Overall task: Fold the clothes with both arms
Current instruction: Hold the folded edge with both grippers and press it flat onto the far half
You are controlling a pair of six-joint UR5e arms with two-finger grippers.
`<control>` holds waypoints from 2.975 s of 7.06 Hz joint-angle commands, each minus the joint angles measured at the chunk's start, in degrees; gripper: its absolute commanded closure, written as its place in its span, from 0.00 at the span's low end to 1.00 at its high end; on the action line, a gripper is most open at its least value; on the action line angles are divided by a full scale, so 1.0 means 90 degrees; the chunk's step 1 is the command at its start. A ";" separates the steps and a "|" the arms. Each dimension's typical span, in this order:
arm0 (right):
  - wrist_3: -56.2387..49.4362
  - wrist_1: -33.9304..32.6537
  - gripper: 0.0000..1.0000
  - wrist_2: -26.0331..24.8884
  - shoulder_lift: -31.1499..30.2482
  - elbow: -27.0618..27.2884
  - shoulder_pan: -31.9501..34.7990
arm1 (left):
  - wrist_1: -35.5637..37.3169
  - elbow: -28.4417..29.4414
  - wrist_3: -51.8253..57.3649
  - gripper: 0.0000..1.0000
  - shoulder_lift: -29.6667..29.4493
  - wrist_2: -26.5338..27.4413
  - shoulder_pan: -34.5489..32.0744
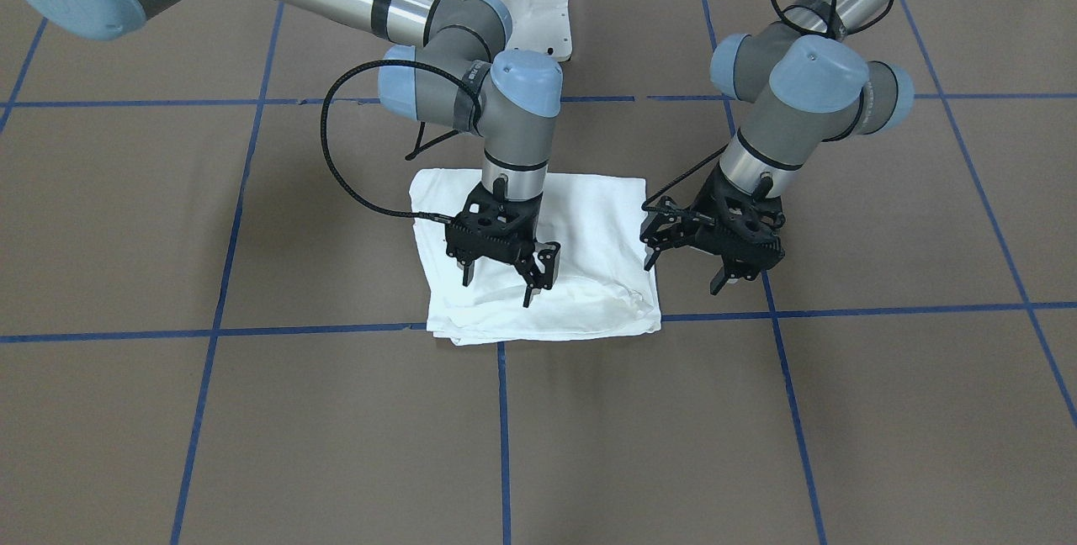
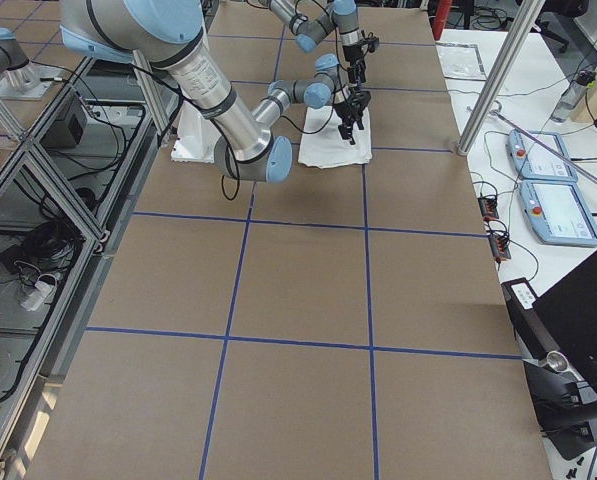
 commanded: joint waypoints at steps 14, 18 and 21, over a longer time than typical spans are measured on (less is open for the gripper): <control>-0.0097 -0.0019 0.57 0.0330 -0.0030 -0.0277 0.0439 | -0.0032 -0.0088 -0.0051 0.00 0.0145 0.0014 -0.0002; 0.0176 -0.0058 0.21 0.0800 0.0040 -0.0316 0.0254 | -0.0032 -0.0079 -0.0051 0.00 0.0145 0.0014 -0.0002; 0.0284 -0.0058 0.68 0.0761 0.0030 -0.0316 0.0195 | -0.0032 -0.0088 -0.0041 0.00 0.0145 0.0014 -0.0002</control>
